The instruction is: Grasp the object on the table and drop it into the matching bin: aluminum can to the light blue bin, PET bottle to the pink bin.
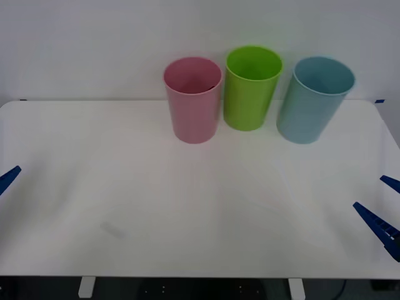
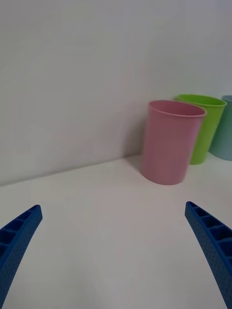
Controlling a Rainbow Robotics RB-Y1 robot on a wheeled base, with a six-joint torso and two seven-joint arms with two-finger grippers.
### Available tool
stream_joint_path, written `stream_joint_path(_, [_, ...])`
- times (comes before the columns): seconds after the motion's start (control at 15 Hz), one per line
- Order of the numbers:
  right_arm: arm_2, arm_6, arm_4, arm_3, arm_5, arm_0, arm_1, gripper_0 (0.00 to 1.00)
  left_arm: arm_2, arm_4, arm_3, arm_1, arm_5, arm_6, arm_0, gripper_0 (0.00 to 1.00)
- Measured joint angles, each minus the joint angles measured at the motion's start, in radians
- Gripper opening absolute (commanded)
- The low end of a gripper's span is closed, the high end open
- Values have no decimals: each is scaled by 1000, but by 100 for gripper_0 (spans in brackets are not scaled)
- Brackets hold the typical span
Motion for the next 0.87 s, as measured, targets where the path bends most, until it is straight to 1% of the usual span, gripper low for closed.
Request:
stream_joint_path(0.27, [0,0,0,0,0,0,0,100,4,9,-2,3,-2,12,50,100])
stream_joint_path(0.87, [0,0,0,0,0,0,0,100,-20,9,-1,8,-6,14,78,100])
